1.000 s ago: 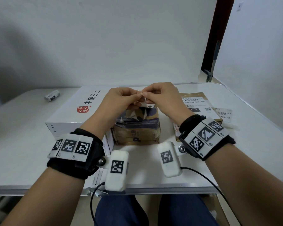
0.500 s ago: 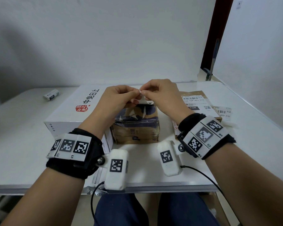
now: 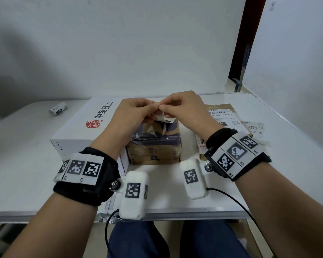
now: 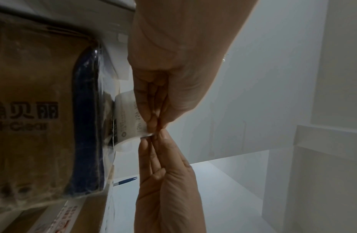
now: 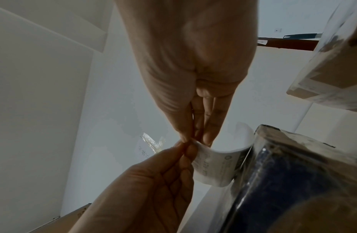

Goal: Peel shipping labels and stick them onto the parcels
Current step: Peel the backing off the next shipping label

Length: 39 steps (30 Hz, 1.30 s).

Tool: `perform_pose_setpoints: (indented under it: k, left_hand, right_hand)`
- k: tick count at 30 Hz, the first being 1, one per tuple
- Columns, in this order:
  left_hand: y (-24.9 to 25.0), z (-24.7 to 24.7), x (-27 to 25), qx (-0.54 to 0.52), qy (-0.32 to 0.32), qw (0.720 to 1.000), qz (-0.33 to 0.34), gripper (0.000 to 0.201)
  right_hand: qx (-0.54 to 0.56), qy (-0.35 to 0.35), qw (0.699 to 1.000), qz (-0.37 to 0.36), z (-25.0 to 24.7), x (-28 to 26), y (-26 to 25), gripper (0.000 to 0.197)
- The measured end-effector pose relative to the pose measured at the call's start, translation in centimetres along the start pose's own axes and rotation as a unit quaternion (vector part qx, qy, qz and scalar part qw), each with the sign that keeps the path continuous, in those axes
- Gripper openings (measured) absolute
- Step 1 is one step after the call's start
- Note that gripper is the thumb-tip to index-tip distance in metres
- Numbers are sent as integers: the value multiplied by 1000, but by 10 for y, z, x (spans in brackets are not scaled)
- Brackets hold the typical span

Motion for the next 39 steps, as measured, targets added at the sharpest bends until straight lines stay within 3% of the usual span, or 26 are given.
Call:
perform_pose_setpoints:
  k: [6, 11, 24, 30, 36, 39]
  left_hand:
    - [2, 0, 2, 33, 12, 999, 9, 14]
    - [4, 0, 4, 46, 7, 999, 19, 15]
    - [7, -1, 2, 69, 25, 997, 18, 14]
    - [11, 0, -2, 53, 1, 999, 12, 14]
    - [10, 2, -2, 67, 2, 998, 9, 13]
    - [11, 3, -3, 71, 9, 997, 8, 14]
  right_hand:
    - [22, 19, 999, 29, 0, 1, 6, 14]
    - [110, 10, 992, 61, 2, 0, 12, 13]
    - [110, 11, 992, 60, -1, -1, 14, 11]
    - [74, 21, 996, 44, -4, 0, 10, 11]
    - [132, -3, 988, 77, -2, -3, 13, 12]
    - [94, 5, 993, 65, -3, -2, 12, 8]
Point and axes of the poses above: each hand's wrist, its own x-axis towards the middle knuckle, its own z-axis out of the palm, y = z × x, the point moved 7 cm from there along x, towards the middle knuckle, and after that the axes turned 9 degrees about x, right-handed, at the moved point
